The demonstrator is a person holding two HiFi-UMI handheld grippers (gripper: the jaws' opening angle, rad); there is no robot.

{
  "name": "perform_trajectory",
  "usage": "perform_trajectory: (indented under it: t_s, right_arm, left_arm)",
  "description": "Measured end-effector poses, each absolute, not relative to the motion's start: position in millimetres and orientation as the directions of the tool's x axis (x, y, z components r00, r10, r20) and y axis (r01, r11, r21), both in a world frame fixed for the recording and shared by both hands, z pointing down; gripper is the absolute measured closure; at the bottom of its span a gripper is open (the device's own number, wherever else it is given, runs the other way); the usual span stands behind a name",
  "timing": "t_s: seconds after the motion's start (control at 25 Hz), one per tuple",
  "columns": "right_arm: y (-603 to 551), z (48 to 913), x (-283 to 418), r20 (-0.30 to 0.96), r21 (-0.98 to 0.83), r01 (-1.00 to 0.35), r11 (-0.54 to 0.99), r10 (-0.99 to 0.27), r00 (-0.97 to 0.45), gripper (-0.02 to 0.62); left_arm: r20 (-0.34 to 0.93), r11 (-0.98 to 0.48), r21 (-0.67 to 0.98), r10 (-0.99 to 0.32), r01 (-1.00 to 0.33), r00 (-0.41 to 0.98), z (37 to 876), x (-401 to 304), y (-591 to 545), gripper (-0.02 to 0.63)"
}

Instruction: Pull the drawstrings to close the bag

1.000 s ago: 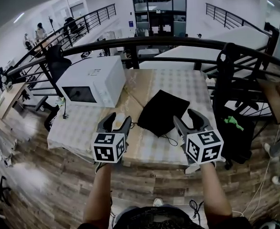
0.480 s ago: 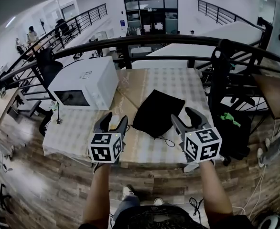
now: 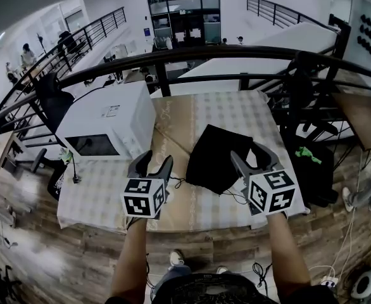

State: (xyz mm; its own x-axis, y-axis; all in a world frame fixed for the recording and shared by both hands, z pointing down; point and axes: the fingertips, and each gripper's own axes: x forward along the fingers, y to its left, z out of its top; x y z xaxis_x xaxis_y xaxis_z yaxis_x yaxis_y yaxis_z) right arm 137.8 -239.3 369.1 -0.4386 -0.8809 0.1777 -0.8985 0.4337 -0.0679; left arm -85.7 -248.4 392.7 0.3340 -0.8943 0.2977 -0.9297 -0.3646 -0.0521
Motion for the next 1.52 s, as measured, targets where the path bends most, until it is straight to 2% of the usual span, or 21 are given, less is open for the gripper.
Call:
perform_trajectory:
  t_s: [0.36, 0.8, 1.12, 1.52]
  right_arm:
    - [-264.8, 361.7, 123.4, 0.189, -0.065, -0.959, 0.275, -0.941, -0.282, 0.368]
    - [-253.4, 349.5, 111.2, 0.191, -0.037, -0.992, 0.121, -0.974, -0.126, 0.368]
    - [-238.2, 350.1, 117.7, 0.193, -0.033, -0.997, 0.068, -0.978, -0.073, 0.368]
    - [-235.8, 342.3, 142.7, 0.181, -0.008, -0.995, 0.101, -0.978, -0.101, 0.368]
  left_arm:
    - [0.304, -0.534, -0.043, -0.812, -0.844, 0.498, 389.9, -90.6, -310.3, 0.362]
    - [0.287, -0.686, -0.036, -0.703, -0.726, 0.65, 388.6, -81.5, -325.0, 0.362]
    - [0.285, -0.717, -0.03, -0.674, -0.696, 0.682, 392.0, -78.2, -323.6, 0.362]
    - [0.259, -0.694, -0.04, -0.702, -0.719, 0.664, 378.8, -59.1, -325.0, 0.362]
